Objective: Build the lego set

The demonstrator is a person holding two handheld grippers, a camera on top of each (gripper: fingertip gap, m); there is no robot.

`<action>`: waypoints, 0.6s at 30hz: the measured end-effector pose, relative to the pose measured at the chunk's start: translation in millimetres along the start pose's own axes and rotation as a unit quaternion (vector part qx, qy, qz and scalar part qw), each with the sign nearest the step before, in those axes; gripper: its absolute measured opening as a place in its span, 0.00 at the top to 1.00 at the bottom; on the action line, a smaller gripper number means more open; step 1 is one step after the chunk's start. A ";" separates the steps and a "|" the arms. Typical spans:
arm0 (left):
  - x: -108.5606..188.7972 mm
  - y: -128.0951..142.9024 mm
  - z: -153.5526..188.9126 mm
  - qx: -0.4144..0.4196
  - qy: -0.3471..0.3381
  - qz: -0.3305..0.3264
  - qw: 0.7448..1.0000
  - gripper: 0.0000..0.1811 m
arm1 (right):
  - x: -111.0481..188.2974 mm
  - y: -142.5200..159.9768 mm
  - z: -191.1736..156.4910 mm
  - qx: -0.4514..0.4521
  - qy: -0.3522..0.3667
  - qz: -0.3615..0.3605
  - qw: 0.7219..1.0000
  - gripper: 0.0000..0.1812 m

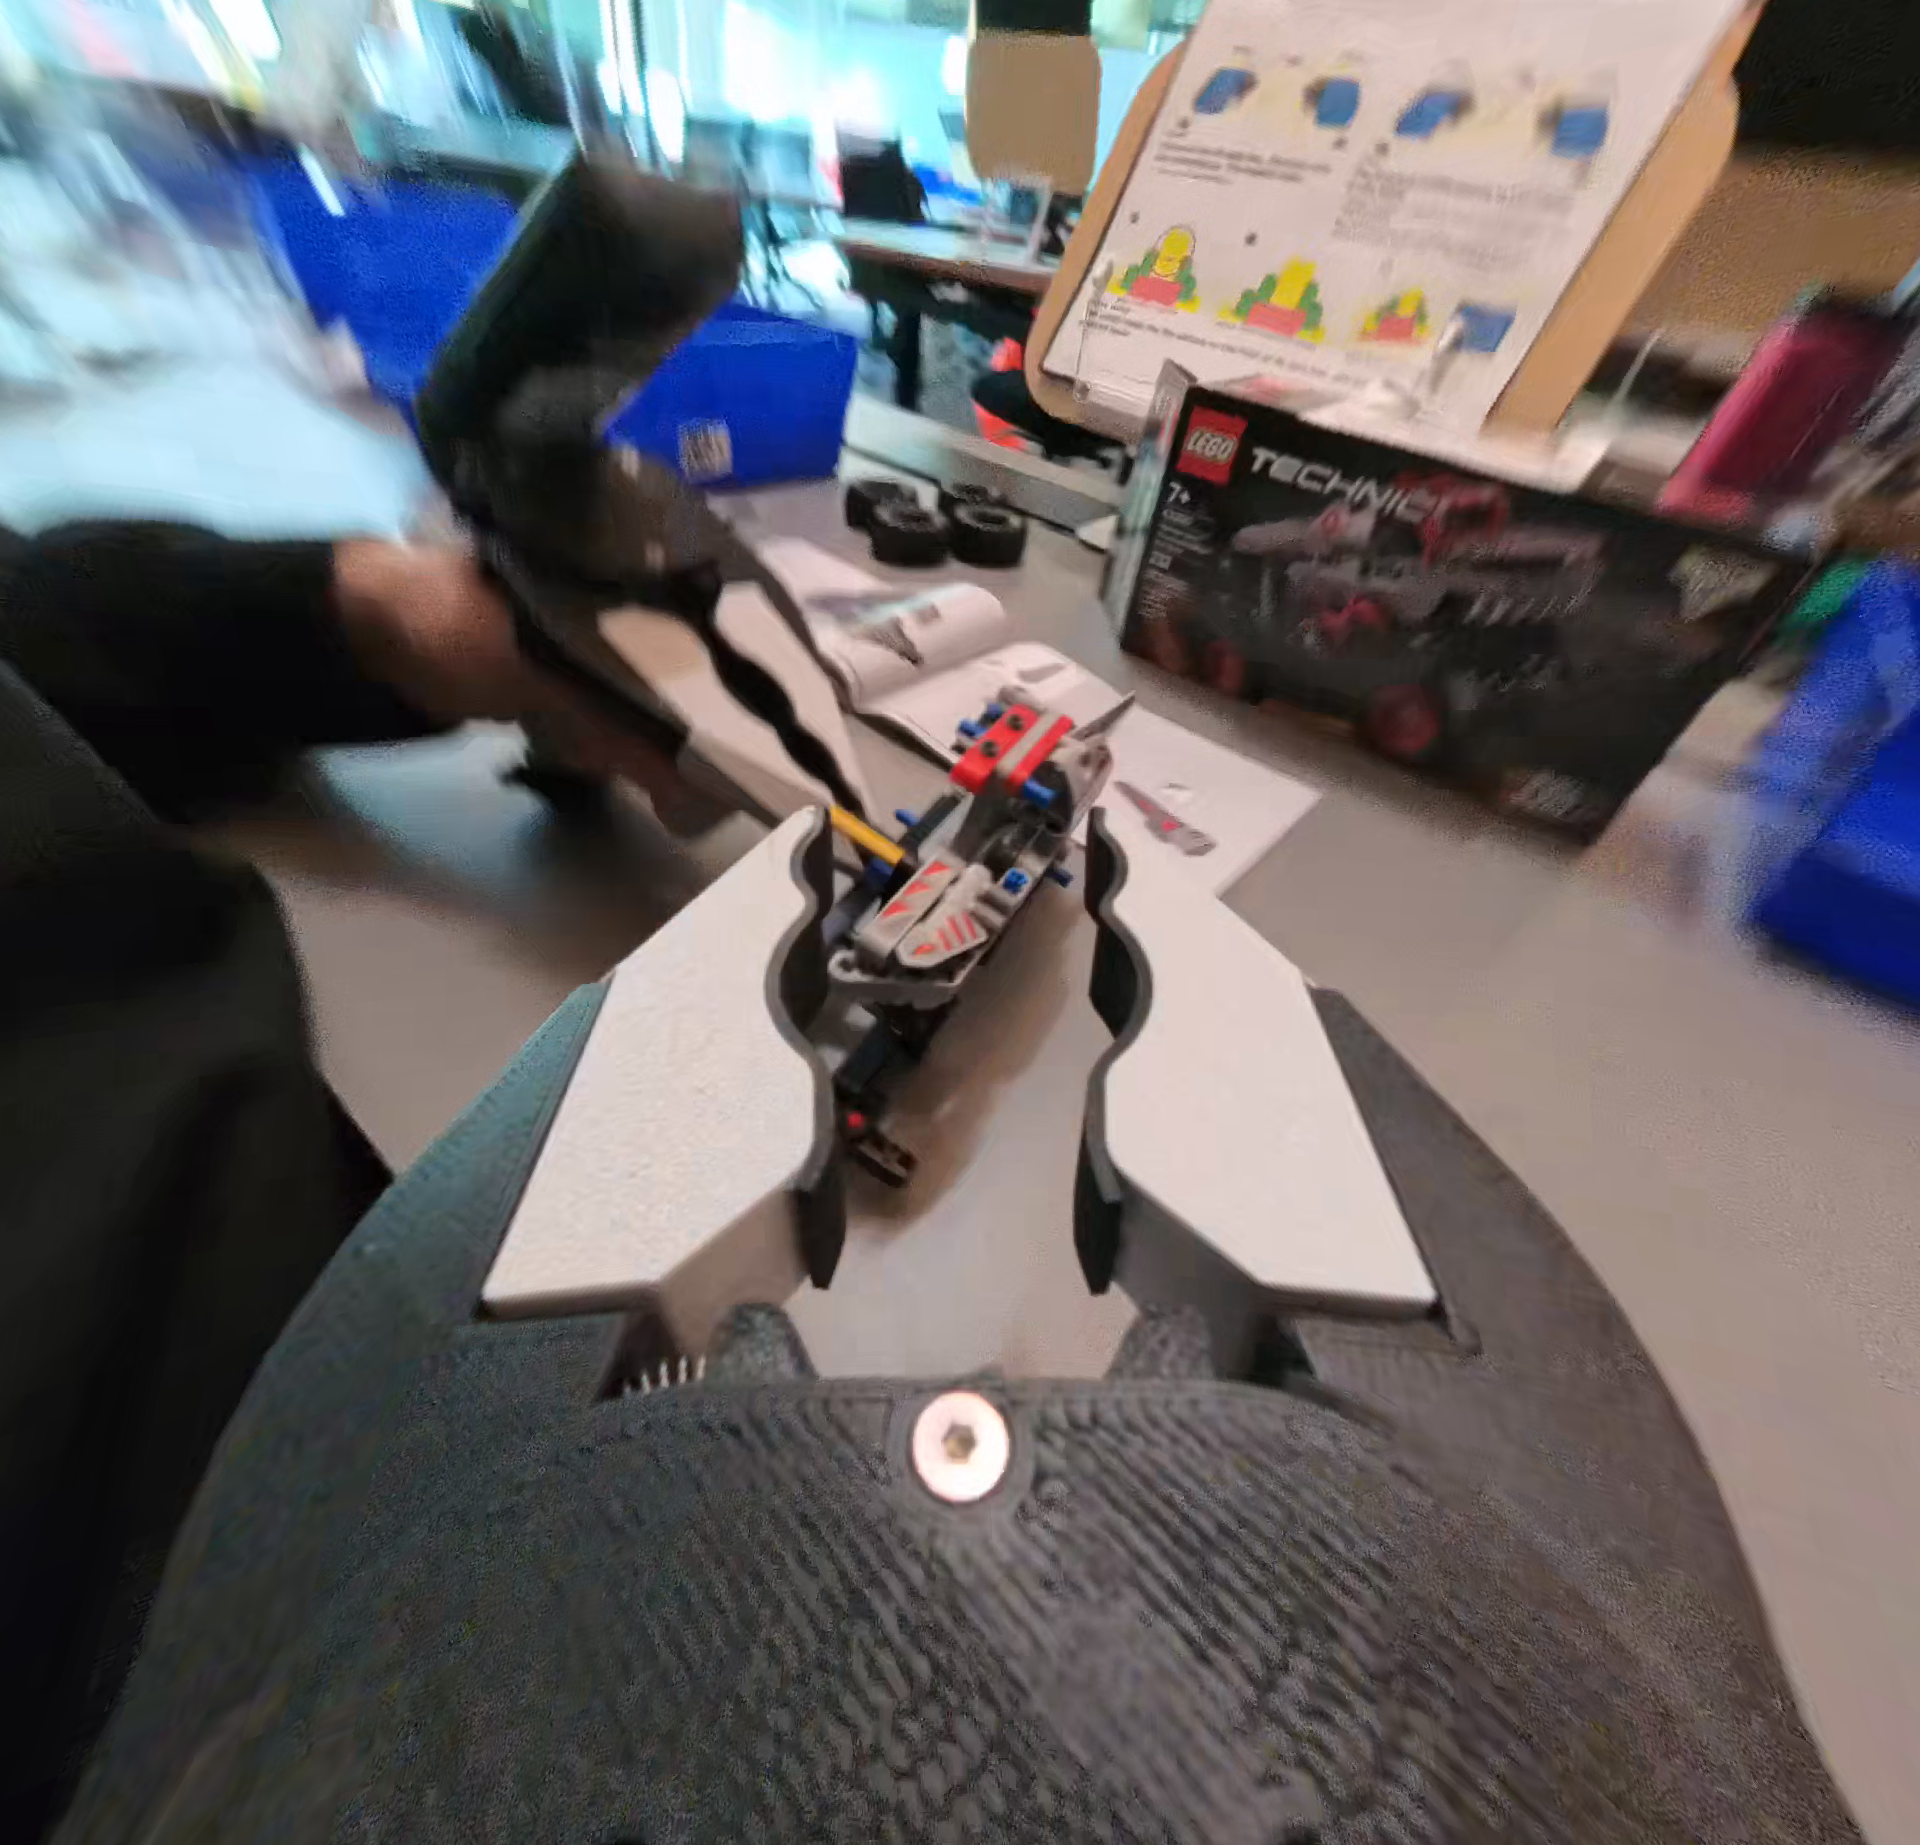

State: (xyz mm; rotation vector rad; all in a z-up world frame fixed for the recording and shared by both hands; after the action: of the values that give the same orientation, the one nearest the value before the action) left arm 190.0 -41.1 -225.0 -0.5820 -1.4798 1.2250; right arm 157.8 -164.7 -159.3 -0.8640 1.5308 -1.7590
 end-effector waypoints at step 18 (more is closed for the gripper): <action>22.9 17.0 0.4 -0.018 -0.053 -0.032 0.998 0.93 | -66.0 65.5 9.3 0.021 -0.225 -0.178 0.958 0.83</action>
State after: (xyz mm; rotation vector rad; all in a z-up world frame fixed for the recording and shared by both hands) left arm 178.5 -15.7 -230.8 -0.4959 -1.5998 1.1972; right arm 206.5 -123.7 -227.7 -1.4745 1.0819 -1.6688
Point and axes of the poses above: each gripper's, where its closed fingertips meet, x back along the fingers, y out of its underside, z = x × y across the jaws, the point moved 4 cm from there along x, back along the fingers, and after that the axes turned 4 degrees about z, right-handed, at the moved point
